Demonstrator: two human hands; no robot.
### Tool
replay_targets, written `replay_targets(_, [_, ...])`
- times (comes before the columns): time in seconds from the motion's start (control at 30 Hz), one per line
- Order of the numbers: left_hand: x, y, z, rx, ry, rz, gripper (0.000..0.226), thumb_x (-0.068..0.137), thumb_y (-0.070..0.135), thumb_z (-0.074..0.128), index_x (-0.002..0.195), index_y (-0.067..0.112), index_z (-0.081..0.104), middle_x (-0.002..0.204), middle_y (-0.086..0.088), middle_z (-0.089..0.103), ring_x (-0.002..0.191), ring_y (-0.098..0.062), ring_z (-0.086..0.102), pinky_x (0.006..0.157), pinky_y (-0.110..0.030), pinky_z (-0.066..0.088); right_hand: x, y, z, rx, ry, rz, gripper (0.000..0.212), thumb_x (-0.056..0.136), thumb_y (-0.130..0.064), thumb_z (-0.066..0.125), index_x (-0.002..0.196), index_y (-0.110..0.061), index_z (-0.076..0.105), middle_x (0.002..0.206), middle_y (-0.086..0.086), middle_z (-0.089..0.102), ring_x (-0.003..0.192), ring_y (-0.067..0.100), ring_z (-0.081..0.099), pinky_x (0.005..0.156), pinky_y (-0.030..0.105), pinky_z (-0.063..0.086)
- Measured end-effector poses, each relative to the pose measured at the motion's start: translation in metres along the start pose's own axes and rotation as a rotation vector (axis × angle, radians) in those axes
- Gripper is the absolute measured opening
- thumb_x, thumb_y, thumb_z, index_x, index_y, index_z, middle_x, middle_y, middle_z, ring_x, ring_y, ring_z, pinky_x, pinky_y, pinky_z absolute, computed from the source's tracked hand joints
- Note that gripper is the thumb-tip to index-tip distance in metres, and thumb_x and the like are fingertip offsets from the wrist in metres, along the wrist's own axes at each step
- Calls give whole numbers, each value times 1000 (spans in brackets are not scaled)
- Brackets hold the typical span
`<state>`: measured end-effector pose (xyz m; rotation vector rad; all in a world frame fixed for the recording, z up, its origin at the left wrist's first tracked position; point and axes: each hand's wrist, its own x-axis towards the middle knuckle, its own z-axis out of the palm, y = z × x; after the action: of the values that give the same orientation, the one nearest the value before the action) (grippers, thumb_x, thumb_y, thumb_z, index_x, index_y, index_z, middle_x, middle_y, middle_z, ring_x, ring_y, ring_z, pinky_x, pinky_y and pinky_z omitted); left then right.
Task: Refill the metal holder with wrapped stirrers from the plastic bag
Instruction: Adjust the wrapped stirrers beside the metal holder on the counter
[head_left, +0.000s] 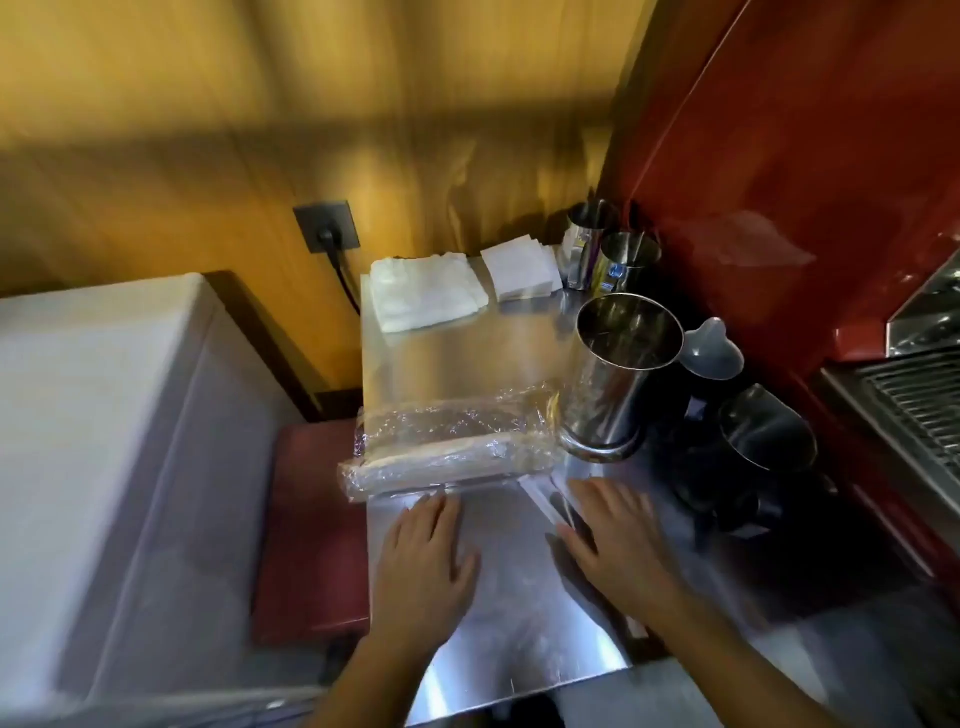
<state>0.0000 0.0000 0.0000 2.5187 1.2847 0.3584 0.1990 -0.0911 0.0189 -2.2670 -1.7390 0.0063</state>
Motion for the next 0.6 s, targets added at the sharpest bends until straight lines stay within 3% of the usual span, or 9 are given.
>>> replay_targets(0.1, [-4, -4, 9, 83, -21, 36, 53, 87, 43, 43, 126, 10, 55, 133, -11, 56, 124, -28, 52, 104, -48, 39, -1, 0, 11, -21, -47, -9, 21, 85, -33, 52, 93, -15, 61, 87, 3, 66, 83, 26, 61, 74, 38, 45])
replay_targets(0.17, [-5, -7, 11, 83, -23, 33, 53, 88, 45, 39, 127, 12, 53, 135, -9, 55, 126, -25, 50, 109, -42, 35, -2, -3, 14, 42, -140, 41, 23, 91, -36, 44, 98, -19, 57, 93, 1, 67, 86, 20, 61, 80, 33, 44])
replay_targets(0.27, [-5, -7, 11, 101, 3, 38, 53, 89, 46, 38, 128, 13, 53, 135, -8, 56, 126, -24, 50, 110, -41, 33, 4, -4, 15, 48, -214, 125, 23, 92, -38, 37, 101, -19, 48, 92, 2, 69, 80, 21, 63, 74, 32, 48])
replay_targets(0.37, [-5, -5, 7, 105, -24, 34, 53, 88, 45, 39, 127, 13, 54, 134, -8, 56, 126, -24, 50, 107, -45, 36, 19, -7, 12, 43, -294, 210, 21, 86, -35, 40, 95, -17, 46, 90, 5, 68, 78, 26, 64, 66, 33, 46])
replay_targets(0.5, [-6, -6, 7, 86, -32, 38, 53, 88, 44, 39, 126, 12, 55, 134, -9, 56, 126, -25, 50, 111, -38, 26, 40, -15, 9, -131, -352, 165, 30, 80, -27, 44, 107, -14, 52, 101, 6, 67, 93, 29, 63, 69, 34, 40])
replay_targets(0.6, [-5, -8, 7, 84, -44, 39, 53, 87, 44, 39, 125, 11, 55, 133, -9, 57, 126, -25, 50, 111, -39, 27, 45, -19, 5, -106, -304, 213, 27, 84, -28, 42, 103, -12, 51, 101, 10, 68, 93, 33, 62, 68, 35, 38])
